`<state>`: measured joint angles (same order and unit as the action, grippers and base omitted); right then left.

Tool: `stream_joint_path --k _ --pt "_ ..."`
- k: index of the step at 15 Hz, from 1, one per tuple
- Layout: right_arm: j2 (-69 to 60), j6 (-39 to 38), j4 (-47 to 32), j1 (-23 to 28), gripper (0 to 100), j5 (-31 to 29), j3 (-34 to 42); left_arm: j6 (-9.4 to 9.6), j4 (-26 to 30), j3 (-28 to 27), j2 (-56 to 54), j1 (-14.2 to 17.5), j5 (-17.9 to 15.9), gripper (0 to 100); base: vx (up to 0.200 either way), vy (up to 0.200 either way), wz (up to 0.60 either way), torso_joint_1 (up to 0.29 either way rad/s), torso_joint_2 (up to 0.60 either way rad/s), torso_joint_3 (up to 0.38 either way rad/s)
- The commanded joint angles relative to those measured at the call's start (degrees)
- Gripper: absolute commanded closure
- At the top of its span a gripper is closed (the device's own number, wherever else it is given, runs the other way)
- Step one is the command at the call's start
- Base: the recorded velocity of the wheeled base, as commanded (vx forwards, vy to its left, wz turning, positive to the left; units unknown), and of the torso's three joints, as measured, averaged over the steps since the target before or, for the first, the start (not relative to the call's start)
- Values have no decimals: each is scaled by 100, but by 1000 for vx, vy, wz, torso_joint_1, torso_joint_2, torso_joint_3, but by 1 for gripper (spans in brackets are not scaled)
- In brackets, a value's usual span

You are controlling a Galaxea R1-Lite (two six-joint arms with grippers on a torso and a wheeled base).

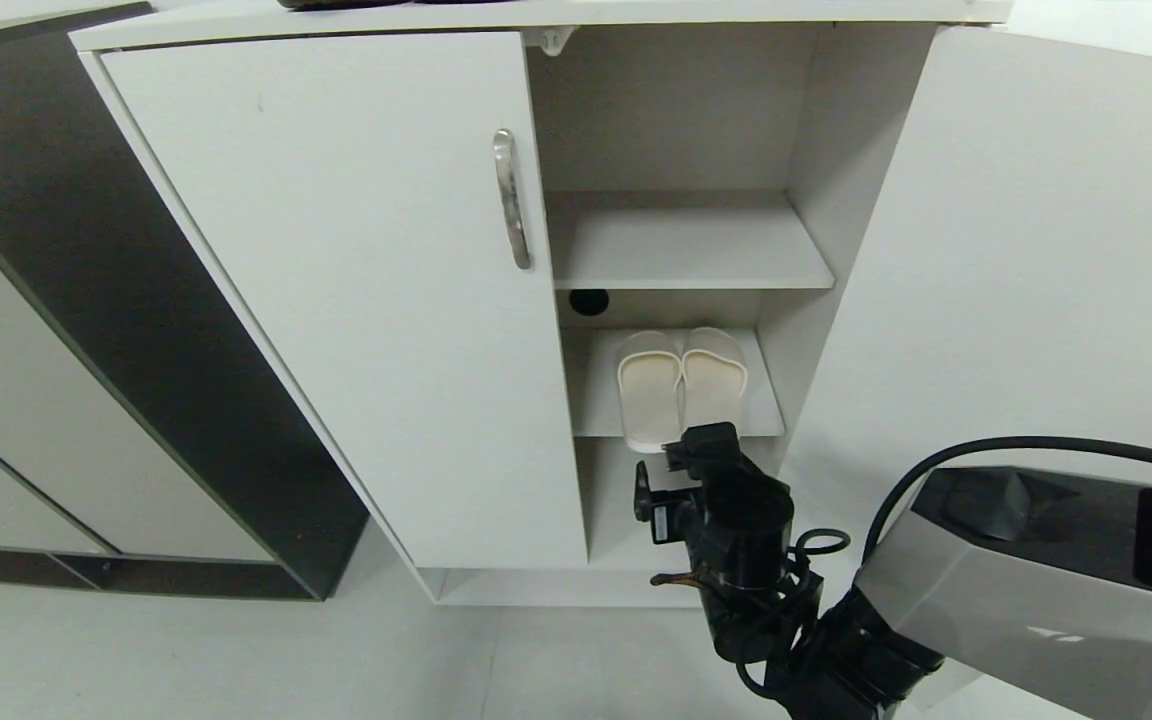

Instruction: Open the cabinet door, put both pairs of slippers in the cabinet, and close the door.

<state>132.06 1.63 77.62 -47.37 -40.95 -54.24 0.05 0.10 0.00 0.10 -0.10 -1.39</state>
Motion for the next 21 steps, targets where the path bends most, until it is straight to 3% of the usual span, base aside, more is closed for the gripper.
stream_joint_path --k 1,13,21 --pt "-14 4 -1 0 0 -1 18 -5 -1 0 8 1 -2 100 0 0 0 0 0 0" --pt "-233 12 -10 9 0 69 458 -5 -1 0 -1 1 -2 100 0 0 0 3 4 162" --pt "-321 65 192 0 0 263 616 -14 -1 0 -1 1 -2 100 0 0 0 0 0 0"
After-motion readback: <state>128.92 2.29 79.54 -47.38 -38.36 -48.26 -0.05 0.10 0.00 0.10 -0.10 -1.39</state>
